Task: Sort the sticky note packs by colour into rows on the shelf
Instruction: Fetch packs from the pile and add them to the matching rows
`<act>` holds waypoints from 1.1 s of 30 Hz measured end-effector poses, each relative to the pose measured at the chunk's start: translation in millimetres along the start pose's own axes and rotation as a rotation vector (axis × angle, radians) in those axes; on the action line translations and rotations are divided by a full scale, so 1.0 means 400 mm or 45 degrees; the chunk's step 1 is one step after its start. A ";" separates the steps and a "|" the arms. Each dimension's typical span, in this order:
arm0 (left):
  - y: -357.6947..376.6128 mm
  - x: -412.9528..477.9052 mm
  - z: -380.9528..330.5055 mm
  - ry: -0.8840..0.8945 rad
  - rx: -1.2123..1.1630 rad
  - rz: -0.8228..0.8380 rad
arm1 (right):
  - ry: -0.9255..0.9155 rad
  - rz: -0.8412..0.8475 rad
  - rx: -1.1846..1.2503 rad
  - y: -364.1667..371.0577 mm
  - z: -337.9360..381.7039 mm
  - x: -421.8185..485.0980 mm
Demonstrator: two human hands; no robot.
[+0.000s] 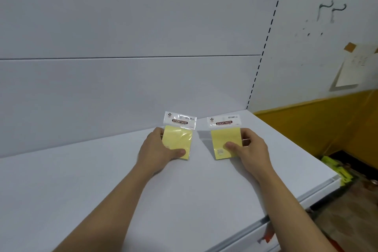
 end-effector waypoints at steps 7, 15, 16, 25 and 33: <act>0.002 -0.007 -0.027 0.185 -0.163 0.036 | -0.044 -0.003 -0.056 0.000 0.008 -0.004; -0.024 0.010 -0.015 0.055 -0.292 0.079 | -0.016 0.028 -0.077 -0.010 -0.002 0.001; -0.023 0.008 -0.016 0.046 -0.283 0.075 | -0.013 0.023 -0.066 -0.011 -0.003 0.002; -0.041 -0.016 -0.098 0.140 -0.189 0.069 | -0.032 0.022 -0.035 -0.010 0.016 0.000; -0.143 -0.020 -0.125 0.208 -0.239 -0.015 | -0.066 0.028 -0.017 0.008 0.094 0.025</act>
Point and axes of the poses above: each hand's wrist, its own x-axis towards the middle knuckle, its own y-axis out of the palm, z = x × y, the point moved 8 cm from there along x, towards the middle knuckle, and after that the axes turned 1 degree about y, right-handed, at the moved point
